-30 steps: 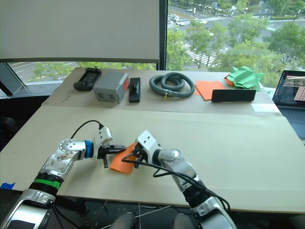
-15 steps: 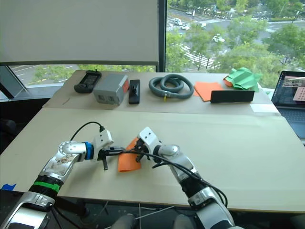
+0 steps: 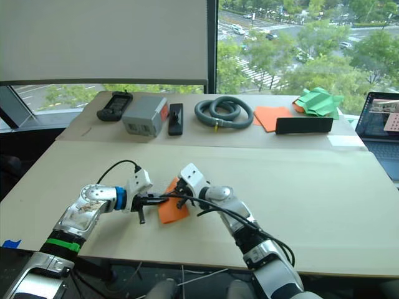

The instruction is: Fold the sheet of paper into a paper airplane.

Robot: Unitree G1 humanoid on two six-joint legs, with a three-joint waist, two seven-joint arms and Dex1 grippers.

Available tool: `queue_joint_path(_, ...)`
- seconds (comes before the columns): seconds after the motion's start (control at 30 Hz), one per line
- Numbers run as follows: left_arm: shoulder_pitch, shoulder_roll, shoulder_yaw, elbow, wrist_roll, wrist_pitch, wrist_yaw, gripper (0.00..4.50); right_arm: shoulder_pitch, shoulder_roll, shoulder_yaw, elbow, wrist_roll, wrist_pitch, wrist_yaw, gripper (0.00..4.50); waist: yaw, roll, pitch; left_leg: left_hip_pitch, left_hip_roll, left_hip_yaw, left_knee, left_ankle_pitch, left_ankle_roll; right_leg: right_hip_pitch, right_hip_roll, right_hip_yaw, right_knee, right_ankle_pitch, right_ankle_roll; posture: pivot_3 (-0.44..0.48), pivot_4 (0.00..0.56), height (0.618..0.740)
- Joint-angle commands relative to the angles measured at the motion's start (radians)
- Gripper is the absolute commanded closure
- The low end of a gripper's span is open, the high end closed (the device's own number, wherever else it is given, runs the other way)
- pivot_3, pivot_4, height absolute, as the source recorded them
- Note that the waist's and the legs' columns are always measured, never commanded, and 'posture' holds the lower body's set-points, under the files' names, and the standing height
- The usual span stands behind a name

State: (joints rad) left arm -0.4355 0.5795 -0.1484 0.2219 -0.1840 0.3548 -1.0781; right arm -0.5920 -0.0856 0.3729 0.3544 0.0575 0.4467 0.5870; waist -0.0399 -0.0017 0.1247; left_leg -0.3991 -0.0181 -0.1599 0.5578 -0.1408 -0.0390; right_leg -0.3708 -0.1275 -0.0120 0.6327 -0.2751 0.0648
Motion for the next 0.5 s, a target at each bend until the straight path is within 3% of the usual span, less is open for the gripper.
queue_joint_path(0.03, -0.011, 0.007, 0.034, -0.082, -0.059, 0.052, -0.02, 4.49, 0.028, -0.013, -0.006, 0.027, -0.035, 0.049, -0.032, 4.5, 0.0, 0.0, 0.0, 0.0, 0.0, 0.0, 0.0, 0.0, 0.0, 0.0, 0.0, 0.0, 0.0, 0.0, 0.0, 0.0, 0.15, 0.702)
queue_joint_path(0.33, 0.083, 0.015, -0.107, 0.03, 0.104, -0.071, 0.02, 4.49, 0.027, -0.004, -0.001, 0.011, -0.044, 0.062, -0.043, 4.5, 0.003, 0.0, -0.001, 0.001, 0.0, 0.0, 0.0, 0.0, 0.0, 0.001, 0.0, 0.0, 0.0, 0.0, 0.0, 0.0, 0.15, 0.702)
queue_joint_path(0.5, 0.098, 0.026, -0.129, 0.051, 0.14, -0.114, 0.026, 4.49, 0.008, -0.001, 0.005, 0.04, -0.053, 0.052, -0.054, 4.5, 0.002, 0.003, -0.004, 0.001, 0.0, 0.001, 0.0, 0.0, -0.001, 0.002, 0.0, 0.002, 0.0, -0.001, -0.001, 0.0, 0.15, 0.702)
